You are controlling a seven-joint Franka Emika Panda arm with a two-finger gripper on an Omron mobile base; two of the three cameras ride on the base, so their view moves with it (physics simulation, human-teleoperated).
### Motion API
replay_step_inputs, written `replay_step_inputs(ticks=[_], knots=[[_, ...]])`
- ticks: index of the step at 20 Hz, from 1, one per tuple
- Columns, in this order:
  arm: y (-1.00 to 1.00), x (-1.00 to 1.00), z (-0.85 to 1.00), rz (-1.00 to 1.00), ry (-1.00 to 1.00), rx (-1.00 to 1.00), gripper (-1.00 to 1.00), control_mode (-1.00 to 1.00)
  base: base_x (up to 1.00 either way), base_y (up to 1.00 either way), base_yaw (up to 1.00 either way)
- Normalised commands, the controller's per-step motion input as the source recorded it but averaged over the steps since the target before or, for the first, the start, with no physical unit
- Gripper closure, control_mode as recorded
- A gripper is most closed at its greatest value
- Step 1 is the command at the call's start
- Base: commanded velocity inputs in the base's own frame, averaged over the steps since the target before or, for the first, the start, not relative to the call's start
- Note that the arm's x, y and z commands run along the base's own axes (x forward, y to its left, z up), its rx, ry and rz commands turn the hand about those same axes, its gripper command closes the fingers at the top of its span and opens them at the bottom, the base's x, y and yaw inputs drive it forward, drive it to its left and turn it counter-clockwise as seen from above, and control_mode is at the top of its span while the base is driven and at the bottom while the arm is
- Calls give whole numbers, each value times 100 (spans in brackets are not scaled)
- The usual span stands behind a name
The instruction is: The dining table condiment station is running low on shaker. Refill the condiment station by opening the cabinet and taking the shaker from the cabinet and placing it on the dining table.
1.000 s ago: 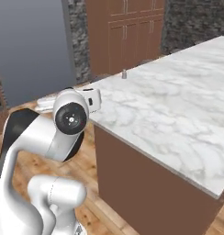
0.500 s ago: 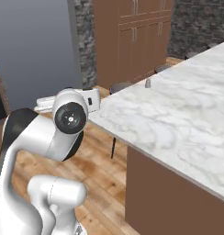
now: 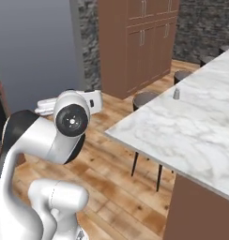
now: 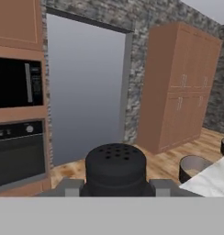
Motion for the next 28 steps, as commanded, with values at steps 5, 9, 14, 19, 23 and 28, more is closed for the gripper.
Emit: replay_step_inputs(ticks=[5,9,14,19,23,28], knots=[[0,0,0,0,0,0,100,100,25,99,-36],[0,0,0,0,0,0,100,100,26,90,-44],[0,0,0,0,0,0,100,100,37,86,-45],[0,0,0,0,0,0,100,100,52,79,-43],[0,0,0,0,0,0,100,100,63,64,-39],[0,0,0,0,0,0,100,100,70,51,-35]])
